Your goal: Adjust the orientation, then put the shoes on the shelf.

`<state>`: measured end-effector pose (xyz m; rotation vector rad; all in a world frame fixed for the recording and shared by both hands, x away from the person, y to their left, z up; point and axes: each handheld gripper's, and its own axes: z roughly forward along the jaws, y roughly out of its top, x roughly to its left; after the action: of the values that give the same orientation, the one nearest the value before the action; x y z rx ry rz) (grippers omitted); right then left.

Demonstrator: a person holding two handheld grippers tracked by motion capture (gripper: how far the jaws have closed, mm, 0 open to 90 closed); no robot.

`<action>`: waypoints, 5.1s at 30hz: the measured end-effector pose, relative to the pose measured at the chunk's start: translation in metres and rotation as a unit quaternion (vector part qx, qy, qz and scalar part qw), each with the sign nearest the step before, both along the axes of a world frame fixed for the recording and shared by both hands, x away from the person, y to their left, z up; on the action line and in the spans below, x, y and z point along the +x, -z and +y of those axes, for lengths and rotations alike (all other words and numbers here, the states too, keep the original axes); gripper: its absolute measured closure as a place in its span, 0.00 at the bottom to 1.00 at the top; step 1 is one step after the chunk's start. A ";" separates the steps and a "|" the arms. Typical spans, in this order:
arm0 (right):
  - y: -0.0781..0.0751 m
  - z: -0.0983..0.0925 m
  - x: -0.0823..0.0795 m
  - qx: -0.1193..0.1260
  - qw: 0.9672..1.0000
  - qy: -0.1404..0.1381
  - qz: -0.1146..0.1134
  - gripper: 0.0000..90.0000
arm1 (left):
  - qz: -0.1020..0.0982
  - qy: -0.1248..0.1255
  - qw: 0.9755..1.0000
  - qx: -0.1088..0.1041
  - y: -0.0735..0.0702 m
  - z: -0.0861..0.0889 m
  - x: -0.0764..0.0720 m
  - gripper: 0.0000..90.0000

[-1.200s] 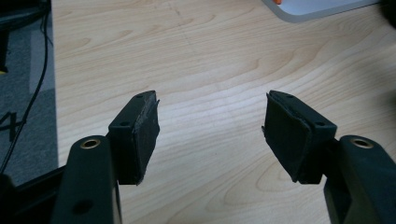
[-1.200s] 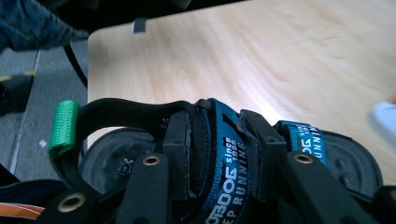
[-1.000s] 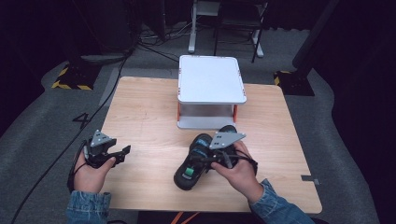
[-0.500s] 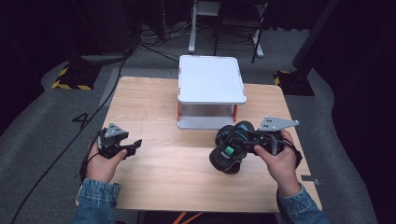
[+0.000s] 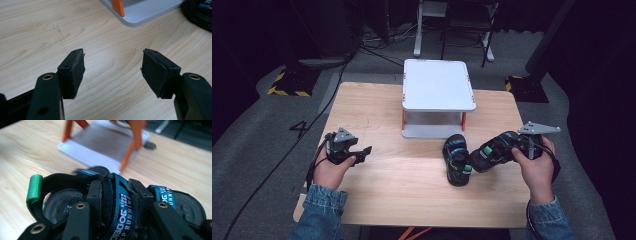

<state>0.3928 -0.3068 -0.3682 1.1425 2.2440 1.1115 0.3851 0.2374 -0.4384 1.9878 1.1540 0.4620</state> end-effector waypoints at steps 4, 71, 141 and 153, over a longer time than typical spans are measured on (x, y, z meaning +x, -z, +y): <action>0.017 -0.009 0.015 -0.015 1.000 0.017 0.021 0.72 | 0.001 -0.002 1.000 -0.001 0.001 0.001 -0.001 0.40; 0.055 0.003 0.011 -0.035 0.986 0.015 0.162 0.79 | 0.005 0.015 1.000 0.000 0.004 -0.009 0.008 0.40; 0.049 0.071 -0.018 0.021 0.995 0.025 0.097 0.92 | 0.000 0.016 1.000 -0.001 0.003 -0.013 0.013 0.40; 0.032 0.109 0.019 0.041 0.996 0.004 0.079 0.92 | 0.000 -0.015 1.000 -0.003 0.003 0.008 -0.010 0.40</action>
<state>0.4118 -0.1978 -0.4001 1.3147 2.3278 1.1551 0.3754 0.2451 -0.4411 1.9679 1.1859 0.4747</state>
